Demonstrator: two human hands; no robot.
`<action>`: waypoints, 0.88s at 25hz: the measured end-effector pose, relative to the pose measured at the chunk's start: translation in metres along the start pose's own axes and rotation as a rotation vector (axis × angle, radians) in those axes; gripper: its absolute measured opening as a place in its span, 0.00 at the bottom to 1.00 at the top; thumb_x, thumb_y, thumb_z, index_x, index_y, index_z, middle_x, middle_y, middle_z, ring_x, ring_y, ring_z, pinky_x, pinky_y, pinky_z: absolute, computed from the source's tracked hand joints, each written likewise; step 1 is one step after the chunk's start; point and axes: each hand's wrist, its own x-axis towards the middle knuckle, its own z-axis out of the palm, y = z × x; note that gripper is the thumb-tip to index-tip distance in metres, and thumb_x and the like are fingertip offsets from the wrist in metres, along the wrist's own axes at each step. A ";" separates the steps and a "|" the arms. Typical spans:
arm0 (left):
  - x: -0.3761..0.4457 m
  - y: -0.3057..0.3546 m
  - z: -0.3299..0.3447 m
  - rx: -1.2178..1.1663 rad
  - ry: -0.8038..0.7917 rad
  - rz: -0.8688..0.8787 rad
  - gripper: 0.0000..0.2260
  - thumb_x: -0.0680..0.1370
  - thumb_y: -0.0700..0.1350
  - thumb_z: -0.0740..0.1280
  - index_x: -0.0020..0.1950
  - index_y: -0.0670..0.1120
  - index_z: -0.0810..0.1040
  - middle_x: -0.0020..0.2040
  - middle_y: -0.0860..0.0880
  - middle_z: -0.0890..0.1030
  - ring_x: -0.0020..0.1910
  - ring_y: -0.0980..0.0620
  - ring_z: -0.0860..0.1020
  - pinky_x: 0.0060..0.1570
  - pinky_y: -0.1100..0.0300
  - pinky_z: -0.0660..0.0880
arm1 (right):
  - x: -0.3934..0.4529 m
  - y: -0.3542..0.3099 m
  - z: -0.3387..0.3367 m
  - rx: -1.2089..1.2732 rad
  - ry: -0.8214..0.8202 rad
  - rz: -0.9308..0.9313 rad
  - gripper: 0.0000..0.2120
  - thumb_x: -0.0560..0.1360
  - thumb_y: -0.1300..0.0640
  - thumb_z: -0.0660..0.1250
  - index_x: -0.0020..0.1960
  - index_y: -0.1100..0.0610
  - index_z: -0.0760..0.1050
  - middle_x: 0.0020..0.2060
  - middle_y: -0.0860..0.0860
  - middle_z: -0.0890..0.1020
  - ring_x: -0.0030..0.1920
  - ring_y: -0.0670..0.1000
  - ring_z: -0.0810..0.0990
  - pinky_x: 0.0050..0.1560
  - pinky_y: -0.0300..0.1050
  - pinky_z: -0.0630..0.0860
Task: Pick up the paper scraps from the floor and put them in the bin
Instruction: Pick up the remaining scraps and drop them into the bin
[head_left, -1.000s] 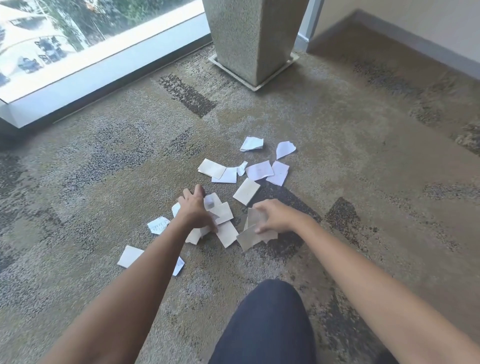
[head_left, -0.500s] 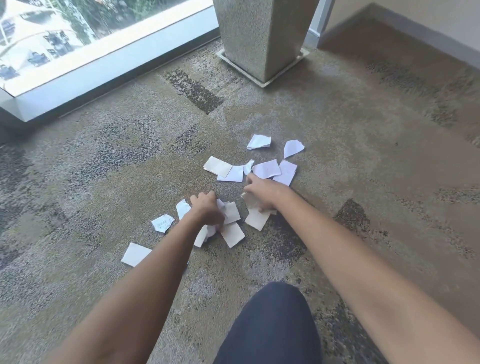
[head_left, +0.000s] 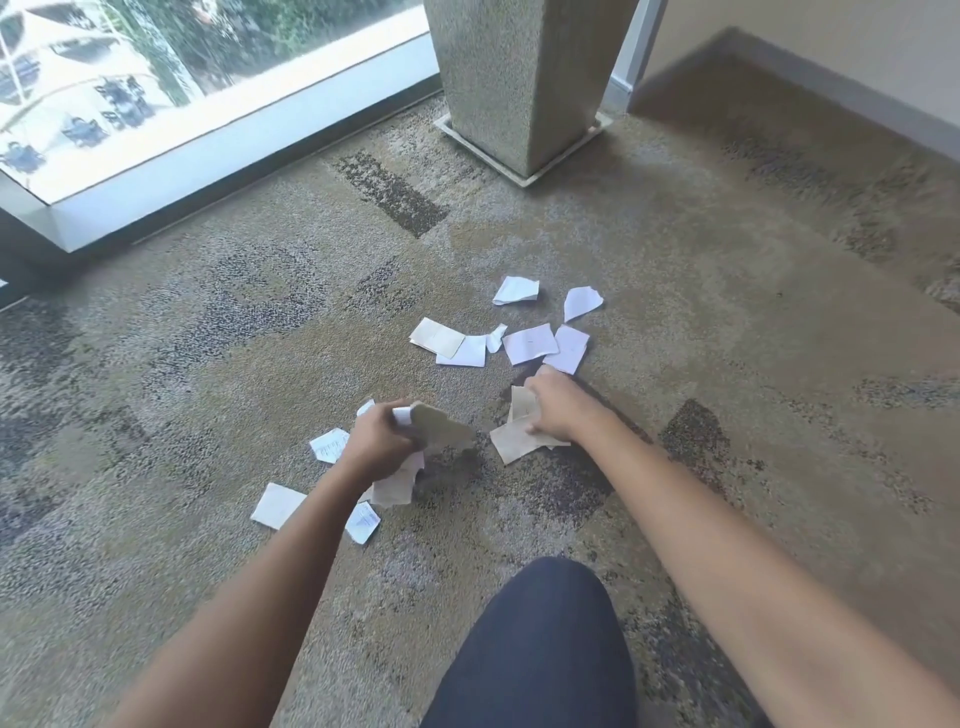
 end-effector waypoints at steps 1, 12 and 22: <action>-0.005 -0.002 -0.005 -0.116 0.024 -0.050 0.14 0.72 0.39 0.75 0.56 0.43 0.79 0.47 0.44 0.84 0.39 0.47 0.84 0.32 0.54 0.81 | -0.006 -0.002 -0.002 0.035 0.008 0.000 0.14 0.71 0.55 0.76 0.47 0.55 0.71 0.54 0.57 0.76 0.54 0.57 0.77 0.50 0.50 0.74; -0.036 -0.021 -0.093 -1.086 0.308 -0.143 0.07 0.75 0.30 0.68 0.51 0.38 0.77 0.32 0.49 0.84 0.29 0.53 0.82 0.29 0.61 0.80 | -0.023 -0.135 0.029 0.262 -0.258 -0.262 0.34 0.73 0.58 0.73 0.74 0.53 0.60 0.67 0.58 0.74 0.63 0.57 0.76 0.62 0.53 0.75; -0.059 -0.061 -0.124 -1.388 0.226 -0.121 0.06 0.76 0.35 0.67 0.51 0.39 0.75 0.47 0.42 0.81 0.38 0.49 0.84 0.36 0.54 0.83 | 0.029 -0.204 0.057 0.191 -0.265 -0.014 0.53 0.72 0.61 0.75 0.79 0.56 0.38 0.69 0.61 0.71 0.67 0.61 0.73 0.63 0.57 0.72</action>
